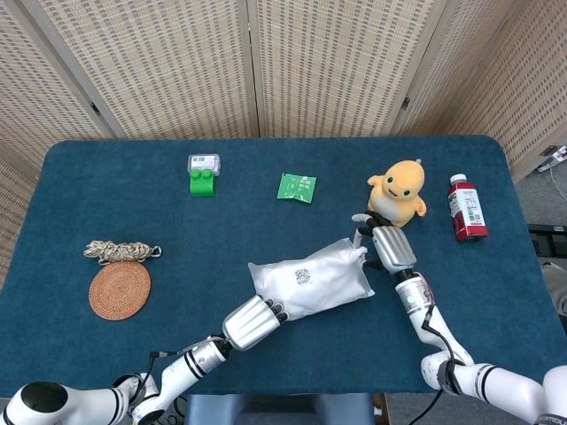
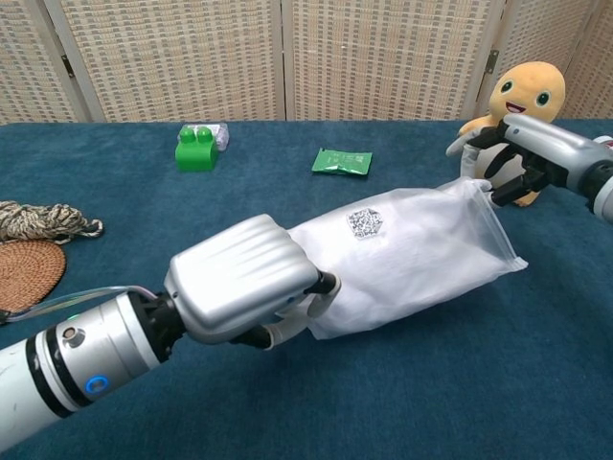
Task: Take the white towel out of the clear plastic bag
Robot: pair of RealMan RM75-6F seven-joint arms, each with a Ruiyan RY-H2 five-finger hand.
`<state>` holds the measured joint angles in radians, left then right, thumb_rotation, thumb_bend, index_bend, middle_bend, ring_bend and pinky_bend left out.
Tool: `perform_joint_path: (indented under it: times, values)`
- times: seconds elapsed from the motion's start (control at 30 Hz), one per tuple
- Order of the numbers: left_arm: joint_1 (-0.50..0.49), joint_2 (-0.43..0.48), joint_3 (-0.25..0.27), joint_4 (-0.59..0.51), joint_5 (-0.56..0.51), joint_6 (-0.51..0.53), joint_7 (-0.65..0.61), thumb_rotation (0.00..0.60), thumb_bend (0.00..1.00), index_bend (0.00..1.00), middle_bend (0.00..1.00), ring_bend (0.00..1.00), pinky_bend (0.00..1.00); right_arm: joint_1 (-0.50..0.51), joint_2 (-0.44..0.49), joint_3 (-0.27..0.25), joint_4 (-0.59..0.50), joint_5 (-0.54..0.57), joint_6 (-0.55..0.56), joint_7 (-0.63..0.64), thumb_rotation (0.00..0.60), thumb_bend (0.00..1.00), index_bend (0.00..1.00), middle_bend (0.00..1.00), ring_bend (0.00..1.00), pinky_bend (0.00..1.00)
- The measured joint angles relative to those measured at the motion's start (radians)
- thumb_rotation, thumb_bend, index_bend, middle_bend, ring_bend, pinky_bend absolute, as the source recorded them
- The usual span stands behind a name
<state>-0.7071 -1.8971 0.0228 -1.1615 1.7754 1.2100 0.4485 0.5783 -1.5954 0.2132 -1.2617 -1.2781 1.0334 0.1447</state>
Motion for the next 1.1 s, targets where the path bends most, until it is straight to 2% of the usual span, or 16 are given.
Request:
perform_joint_path:
  times: [1.1]
  values:
    - [0.09,0.16,-0.027,-0.069,-0.042,0.107,-0.015,0.6,0.45,0.58,0.64,0.77,0.93,0.005,0.111,0.073,-0.118,0.051,0.045,-0.064,0.6,0.58,0.73,0.23,0.1,0.33]
